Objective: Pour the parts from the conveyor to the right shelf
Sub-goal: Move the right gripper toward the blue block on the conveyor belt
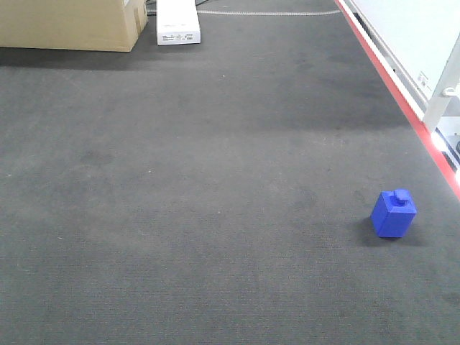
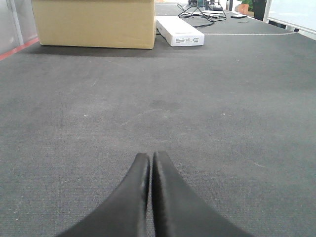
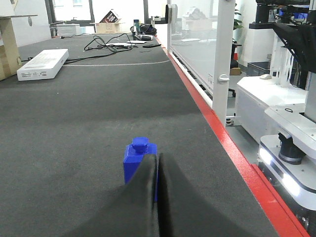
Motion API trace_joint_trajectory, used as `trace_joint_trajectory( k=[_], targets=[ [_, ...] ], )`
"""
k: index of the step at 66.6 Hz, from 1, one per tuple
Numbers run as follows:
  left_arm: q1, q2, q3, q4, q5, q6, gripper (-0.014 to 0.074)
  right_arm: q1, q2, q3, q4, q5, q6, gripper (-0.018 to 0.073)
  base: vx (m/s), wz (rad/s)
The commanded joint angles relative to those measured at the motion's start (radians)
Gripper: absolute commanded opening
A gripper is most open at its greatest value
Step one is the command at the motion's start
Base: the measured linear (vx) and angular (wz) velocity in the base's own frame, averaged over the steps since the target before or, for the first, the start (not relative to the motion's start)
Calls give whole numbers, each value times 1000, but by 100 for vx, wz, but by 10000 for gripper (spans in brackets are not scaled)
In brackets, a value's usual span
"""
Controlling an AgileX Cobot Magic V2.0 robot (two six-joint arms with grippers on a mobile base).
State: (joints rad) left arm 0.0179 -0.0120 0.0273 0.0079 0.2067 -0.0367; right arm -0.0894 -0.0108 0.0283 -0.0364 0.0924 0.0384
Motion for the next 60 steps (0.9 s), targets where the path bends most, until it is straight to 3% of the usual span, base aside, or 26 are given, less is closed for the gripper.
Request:
trace_joint_trajectory(
  k=[1, 60],
  targets=[
    [-8, -11, -19, -8, -79, -8, -6, -4, -12, 8, -10, -75, -6, -5, 0, 0],
    [-8, -11, -19, -8, -79, -8, -6, -4, -12, 8, -10, -76, -6, -5, 0, 0]
  ],
)
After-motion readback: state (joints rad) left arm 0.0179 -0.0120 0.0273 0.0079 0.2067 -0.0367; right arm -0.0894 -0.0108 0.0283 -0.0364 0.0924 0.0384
